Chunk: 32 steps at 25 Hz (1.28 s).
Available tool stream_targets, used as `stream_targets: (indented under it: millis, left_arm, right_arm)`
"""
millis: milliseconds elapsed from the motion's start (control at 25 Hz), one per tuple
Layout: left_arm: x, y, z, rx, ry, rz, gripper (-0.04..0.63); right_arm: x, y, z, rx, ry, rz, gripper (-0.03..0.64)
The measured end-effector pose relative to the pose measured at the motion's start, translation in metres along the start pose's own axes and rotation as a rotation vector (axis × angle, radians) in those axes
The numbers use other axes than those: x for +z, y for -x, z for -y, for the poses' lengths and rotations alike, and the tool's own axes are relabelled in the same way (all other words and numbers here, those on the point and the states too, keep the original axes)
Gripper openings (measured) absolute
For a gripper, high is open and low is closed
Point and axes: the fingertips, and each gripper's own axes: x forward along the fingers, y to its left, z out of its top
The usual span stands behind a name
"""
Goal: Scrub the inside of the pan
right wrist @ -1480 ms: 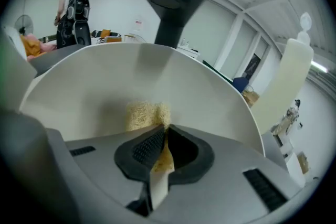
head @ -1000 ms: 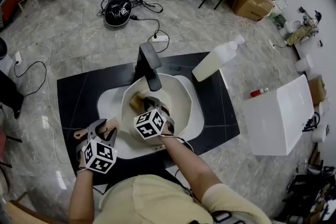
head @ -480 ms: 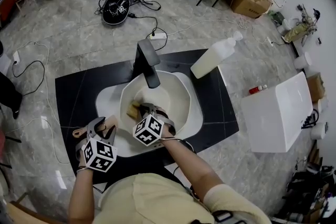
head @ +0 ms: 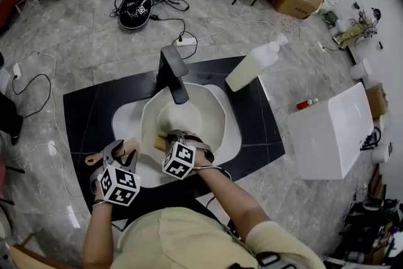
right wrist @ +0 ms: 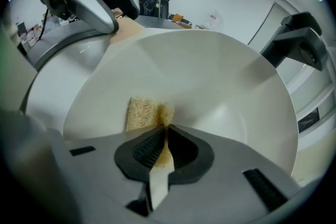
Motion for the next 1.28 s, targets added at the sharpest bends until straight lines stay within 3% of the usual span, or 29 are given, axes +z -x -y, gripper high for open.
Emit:
stream_targets:
  millis: [560,840,1280]
  left_arm:
    - [0.0,-0.002,0.001,0.006,0.016,-0.041,0.183]
    - [0.0,-0.003,0.001,0.001,0.026,-0.061,0.182]
    - [0.0,-0.002,0.001,-0.006,0.027,-0.066,0.181]
  right_arm:
    - [-0.053,0.002,-0.01,0.107,0.319,-0.235,0.032]
    - [-0.081,0.007,0.003,0.089,0.415,-0.36,0.032]
    - [-0.101,0.012,0.034,0.014,0.424,-0.468,0.032]
